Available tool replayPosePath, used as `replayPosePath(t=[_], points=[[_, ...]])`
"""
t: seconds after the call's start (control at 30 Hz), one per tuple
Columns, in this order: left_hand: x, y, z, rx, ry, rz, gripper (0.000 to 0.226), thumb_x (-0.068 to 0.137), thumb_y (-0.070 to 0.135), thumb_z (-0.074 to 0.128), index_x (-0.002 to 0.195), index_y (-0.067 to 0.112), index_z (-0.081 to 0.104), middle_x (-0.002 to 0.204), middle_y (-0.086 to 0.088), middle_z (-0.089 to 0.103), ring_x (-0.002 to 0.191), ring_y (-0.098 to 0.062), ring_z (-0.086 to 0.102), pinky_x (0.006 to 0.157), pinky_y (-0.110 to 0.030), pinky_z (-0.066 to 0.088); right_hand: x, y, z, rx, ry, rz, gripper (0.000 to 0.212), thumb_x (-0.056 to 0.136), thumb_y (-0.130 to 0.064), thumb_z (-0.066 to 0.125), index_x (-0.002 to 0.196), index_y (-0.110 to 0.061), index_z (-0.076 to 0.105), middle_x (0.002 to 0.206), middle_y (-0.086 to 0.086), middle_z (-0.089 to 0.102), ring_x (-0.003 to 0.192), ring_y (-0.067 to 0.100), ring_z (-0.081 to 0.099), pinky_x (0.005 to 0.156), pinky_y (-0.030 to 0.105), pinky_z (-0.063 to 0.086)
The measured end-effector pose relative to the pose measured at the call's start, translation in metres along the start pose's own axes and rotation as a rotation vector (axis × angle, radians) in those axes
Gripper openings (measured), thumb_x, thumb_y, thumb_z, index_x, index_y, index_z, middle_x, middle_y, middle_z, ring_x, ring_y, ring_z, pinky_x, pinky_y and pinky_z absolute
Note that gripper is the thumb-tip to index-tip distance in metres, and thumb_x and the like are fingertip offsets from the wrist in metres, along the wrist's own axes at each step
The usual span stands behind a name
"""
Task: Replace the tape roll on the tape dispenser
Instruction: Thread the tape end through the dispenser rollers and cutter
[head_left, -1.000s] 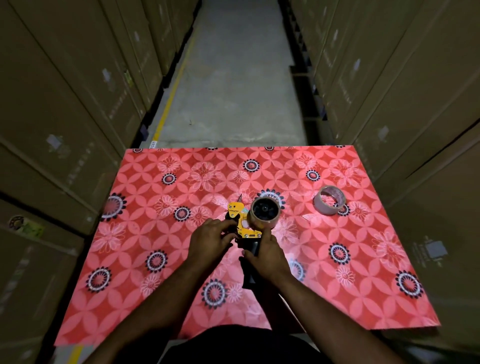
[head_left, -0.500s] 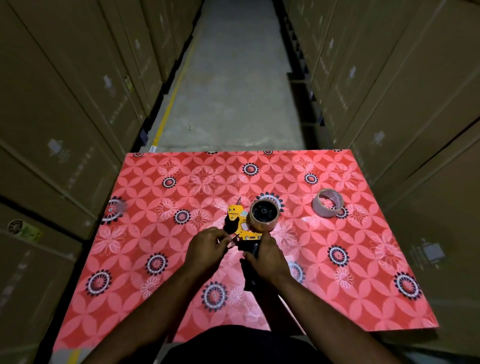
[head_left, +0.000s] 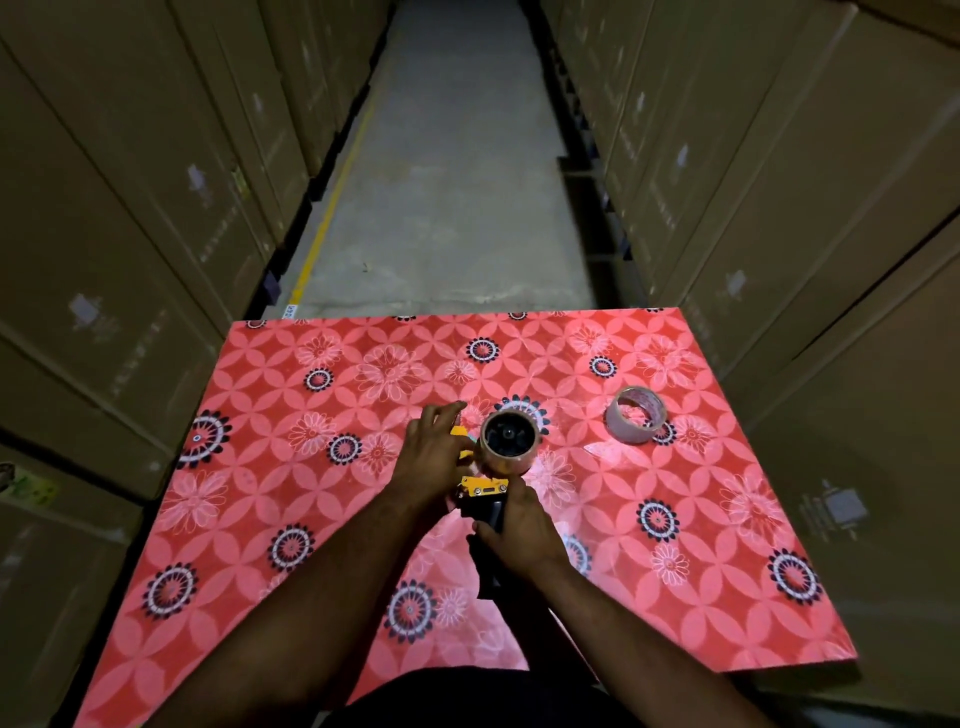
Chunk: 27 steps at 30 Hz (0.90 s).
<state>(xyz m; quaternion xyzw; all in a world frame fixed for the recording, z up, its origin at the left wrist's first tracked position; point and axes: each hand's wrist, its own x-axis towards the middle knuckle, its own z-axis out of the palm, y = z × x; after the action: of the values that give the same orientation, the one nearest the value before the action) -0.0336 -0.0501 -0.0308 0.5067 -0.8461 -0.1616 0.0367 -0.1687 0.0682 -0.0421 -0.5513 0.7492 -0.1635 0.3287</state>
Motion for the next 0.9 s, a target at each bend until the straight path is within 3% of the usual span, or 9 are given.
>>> replayPosePath(t=[0.13,0.47,0.53,0.6,0.67,0.73,0.8,0.87,0.9], points=[[-0.005,-0.004,0.006,0.056,0.065,0.022,0.01,0.082,0.03,0.079,0.089,0.025,0.084,0.162,0.001,0.045,0.141,-0.027,0.038,0.106,-0.044,0.038,-0.002,0.005,0.004,0.043,0.043,-0.003,0.07,0.076,-0.049,0.06,0.138,-0.031,0.034,0.122,0.001,0.057,0.107,0.026,0.066,0.081,0.045,0.057],[-0.032,0.009,0.021,-0.016,0.212,-0.044,0.005,0.073,0.021,0.081,0.077,0.019,0.083,0.152,0.004,0.054,0.134,-0.022,0.043,0.103,-0.042,0.046,-0.01,0.002,0.007,-0.101,0.122,-0.015,0.093,0.081,-0.029,0.053,0.157,-0.025,0.0,0.117,0.006,0.066,0.094,0.035,0.068,0.069,0.037,0.047],[-0.038,0.01,0.028,-0.298,0.202,-0.179,0.024,0.074,0.02,0.071,0.096,0.023,0.08,0.148,0.004,0.056,0.132,-0.027,0.051,0.099,-0.048,0.052,-0.012,0.002,0.008,-0.125,0.127,-0.017,0.096,0.079,-0.029,0.051,0.157,-0.026,-0.005,0.112,0.005,0.068,0.09,0.036,0.069,0.071,0.041,0.051],[-0.044,0.014,0.03,-0.715,0.171,-0.314,0.046,0.075,0.027,0.057,0.117,0.043,0.066,0.139,0.002,0.059,0.118,-0.037,0.065,0.081,-0.053,0.06,-0.01,0.004,0.01,-0.168,0.127,-0.026,0.095,0.082,-0.031,0.049,0.157,-0.025,-0.009,0.114,0.006,0.069,0.093,0.035,0.069,0.075,0.043,0.053],[-0.046,0.009,0.038,-0.854,0.199,-0.336,0.058,0.079,0.025,0.052,0.129,0.052,0.056,0.135,0.008,0.059,0.102,-0.036,0.07,0.062,-0.046,0.056,-0.008,0.005,0.007,-0.208,0.131,-0.026,0.092,0.085,-0.032,0.047,0.157,-0.023,-0.01,0.115,0.006,0.069,0.095,0.035,0.068,0.077,0.043,0.053],[-0.053,0.005,0.036,-0.713,0.176,-0.285,0.056,0.088,0.014,0.055,0.141,0.034,0.055,0.143,0.026,0.048,0.103,-0.014,0.07,0.064,-0.032,0.058,-0.004,0.006,0.004,-0.202,0.149,-0.022,0.094,0.084,-0.032,0.046,0.157,-0.024,-0.012,0.109,0.005,0.071,0.091,0.035,0.069,0.075,0.043,0.053],[-0.058,0.002,0.033,-0.568,0.173,-0.25,0.037,0.092,0.011,0.06,0.128,0.015,0.068,0.143,0.036,0.04,0.108,0.004,0.065,0.071,-0.02,0.057,-0.005,0.007,0.007,-0.175,0.174,-0.031,0.099,0.079,-0.031,0.047,0.157,-0.028,-0.013,0.103,-0.002,0.073,0.084,0.032,0.07,0.071,0.043,0.055],[-0.065,0.001,0.033,-0.469,0.184,-0.238,0.012,0.093,0.013,0.067,0.096,0.012,0.078,0.15,0.025,0.036,0.127,0.001,0.053,0.089,-0.022,0.053,-0.007,0.008,0.01,-0.177,0.191,-0.041,0.098,0.077,-0.031,0.047,0.157,-0.028,-0.01,0.1,-0.004,0.074,0.079,0.03,0.07,0.068,0.043,0.055],[-0.069,0.002,0.032,-0.417,0.196,-0.244,0.014,0.094,0.017,0.07,0.082,0.012,0.077,0.152,0.019,0.034,0.135,-0.003,0.044,0.097,-0.026,0.049,-0.008,0.009,0.01,-0.188,0.198,-0.043,0.098,0.077,-0.031,0.048,0.157,-0.027,-0.008,0.099,-0.004,0.074,0.077,0.03,0.07,0.067,0.042,0.054]])
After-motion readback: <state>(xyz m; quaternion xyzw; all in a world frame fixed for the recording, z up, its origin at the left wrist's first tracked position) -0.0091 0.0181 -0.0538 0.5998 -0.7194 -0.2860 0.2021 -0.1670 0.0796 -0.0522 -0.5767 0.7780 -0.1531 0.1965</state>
